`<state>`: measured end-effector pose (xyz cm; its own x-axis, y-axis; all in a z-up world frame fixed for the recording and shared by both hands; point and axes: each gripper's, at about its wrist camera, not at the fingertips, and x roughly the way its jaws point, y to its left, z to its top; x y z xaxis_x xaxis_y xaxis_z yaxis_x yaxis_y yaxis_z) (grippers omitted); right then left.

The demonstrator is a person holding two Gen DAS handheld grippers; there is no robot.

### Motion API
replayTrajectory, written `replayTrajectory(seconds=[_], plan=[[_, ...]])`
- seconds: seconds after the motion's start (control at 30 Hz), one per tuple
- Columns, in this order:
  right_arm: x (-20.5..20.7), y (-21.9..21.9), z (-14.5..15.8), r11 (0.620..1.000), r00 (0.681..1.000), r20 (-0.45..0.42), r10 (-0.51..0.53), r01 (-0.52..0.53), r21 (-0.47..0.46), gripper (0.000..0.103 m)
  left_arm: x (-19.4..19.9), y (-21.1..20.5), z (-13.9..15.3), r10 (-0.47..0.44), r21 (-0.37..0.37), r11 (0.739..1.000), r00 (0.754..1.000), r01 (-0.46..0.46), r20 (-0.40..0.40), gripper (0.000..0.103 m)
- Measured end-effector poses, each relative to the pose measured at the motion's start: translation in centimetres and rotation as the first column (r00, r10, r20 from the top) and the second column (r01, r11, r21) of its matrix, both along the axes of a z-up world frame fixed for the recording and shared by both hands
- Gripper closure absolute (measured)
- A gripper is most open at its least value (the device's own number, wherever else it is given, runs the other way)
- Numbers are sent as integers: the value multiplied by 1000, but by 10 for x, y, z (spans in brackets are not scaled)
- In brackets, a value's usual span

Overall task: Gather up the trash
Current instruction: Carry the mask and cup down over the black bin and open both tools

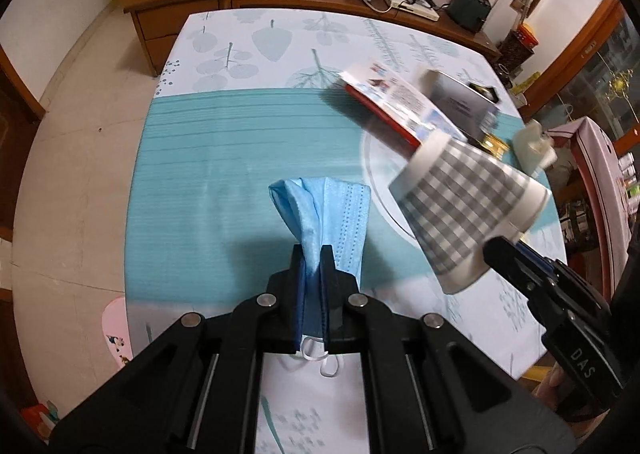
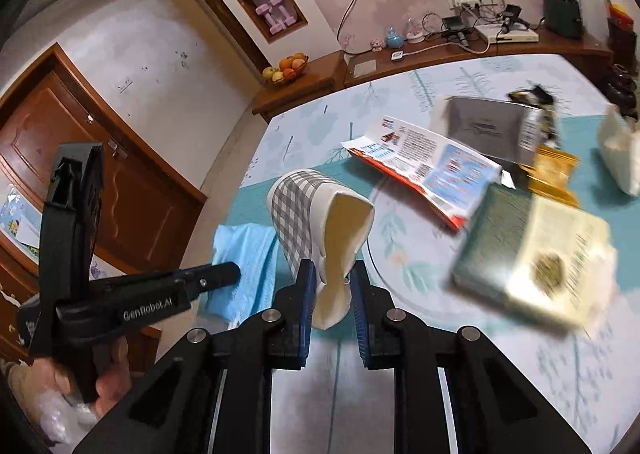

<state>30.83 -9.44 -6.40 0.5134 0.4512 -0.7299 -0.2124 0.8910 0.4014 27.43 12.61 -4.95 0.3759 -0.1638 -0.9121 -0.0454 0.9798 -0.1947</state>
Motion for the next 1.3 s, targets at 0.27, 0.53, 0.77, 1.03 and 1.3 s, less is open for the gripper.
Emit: replayTrajectory(seconds=[0.27,0.53,0.77,1.03,1.3], plan=[[-117,-63,36,1000,999,48,10,-10,-5,86,-112,-57,38,43,5,999,997,-43,69,99],[-242,-132,40,998,997,54,62,-61,-19,86,-232,-133,48,68,20,997,993,-70,99,99],[-315,-172,16,995,996,-26,89,-91,-45,86,-304,-186,31,39,38,998,998,-41,43,99],[-365,-191,-42,994,987,-152,56,-70,-89,86,-329,-214,-19,-25,68,997,998,29,-55,99],[-374,-184,-157,985,951,-307,-36,-19,-173,86,-335,-226,-132,-79,55,995,985,88,-153,99]])
